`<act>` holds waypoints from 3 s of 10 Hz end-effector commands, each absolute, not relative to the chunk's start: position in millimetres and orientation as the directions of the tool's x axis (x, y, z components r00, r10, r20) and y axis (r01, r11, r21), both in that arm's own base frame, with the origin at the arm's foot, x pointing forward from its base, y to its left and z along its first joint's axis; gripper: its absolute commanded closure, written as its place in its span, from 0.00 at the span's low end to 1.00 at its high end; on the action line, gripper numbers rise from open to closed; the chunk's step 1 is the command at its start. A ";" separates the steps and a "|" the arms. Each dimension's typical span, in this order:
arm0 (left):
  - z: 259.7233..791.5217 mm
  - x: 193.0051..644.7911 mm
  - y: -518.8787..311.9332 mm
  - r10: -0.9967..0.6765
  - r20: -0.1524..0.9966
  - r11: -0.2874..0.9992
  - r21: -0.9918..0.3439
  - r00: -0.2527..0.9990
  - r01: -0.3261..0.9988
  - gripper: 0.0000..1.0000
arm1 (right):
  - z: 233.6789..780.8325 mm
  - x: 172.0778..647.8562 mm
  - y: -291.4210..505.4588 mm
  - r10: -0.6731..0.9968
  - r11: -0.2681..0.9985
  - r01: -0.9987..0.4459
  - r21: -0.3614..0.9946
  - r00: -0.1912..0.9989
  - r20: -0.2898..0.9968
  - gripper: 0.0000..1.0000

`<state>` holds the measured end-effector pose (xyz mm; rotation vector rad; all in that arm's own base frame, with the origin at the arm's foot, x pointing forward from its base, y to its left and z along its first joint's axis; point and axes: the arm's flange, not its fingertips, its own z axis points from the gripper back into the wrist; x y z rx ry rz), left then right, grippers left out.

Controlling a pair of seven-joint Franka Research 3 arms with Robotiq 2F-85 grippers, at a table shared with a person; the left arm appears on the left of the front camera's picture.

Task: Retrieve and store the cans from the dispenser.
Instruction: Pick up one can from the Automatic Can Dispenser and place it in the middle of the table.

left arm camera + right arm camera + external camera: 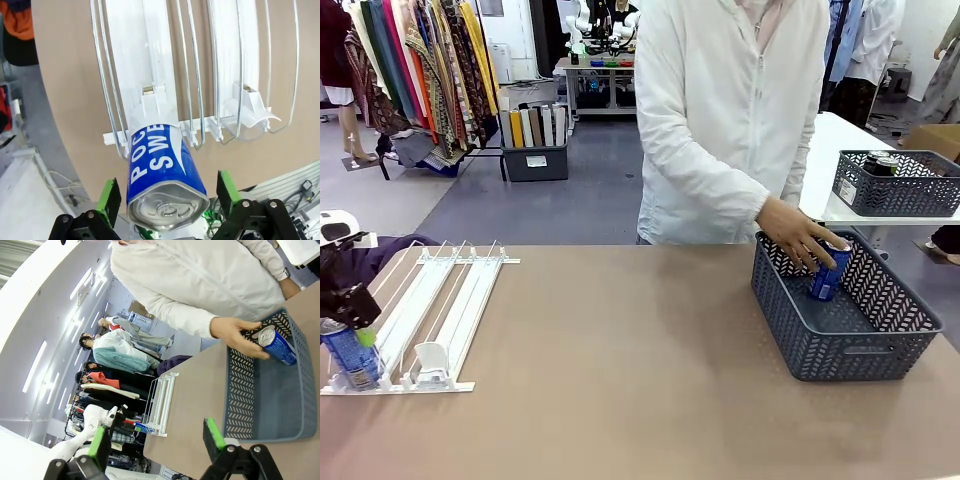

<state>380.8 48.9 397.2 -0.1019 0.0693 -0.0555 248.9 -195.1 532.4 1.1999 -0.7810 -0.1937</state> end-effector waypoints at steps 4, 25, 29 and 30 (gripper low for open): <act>402.1 386.4 46.1 -0.024 -0.082 0.997 -0.072 0.996 0.019 0.91 | 535.3 252.2 -193.8 -0.534 0.370 -0.288 0.883 0.712 0.456 0.00; 585.2 308.1 74.8 -0.049 0.072 0.994 -0.094 0.996 0.056 1.00 | 535.3 252.2 -193.8 -0.534 0.370 -0.288 0.883 0.712 0.456 0.00; 574.5 324.7 70.2 -0.056 0.108 0.979 -0.189 0.993 0.076 1.00 | 535.3 252.2 -193.8 -0.534 0.370 -0.288 0.883 0.712 0.456 0.00; 575.5 345.6 52.4 -0.080 0.157 0.963 -0.242 0.984 0.117 1.00 | 535.3 252.2 -193.8 -0.534 0.370 -0.288 0.883 0.712 0.456 0.00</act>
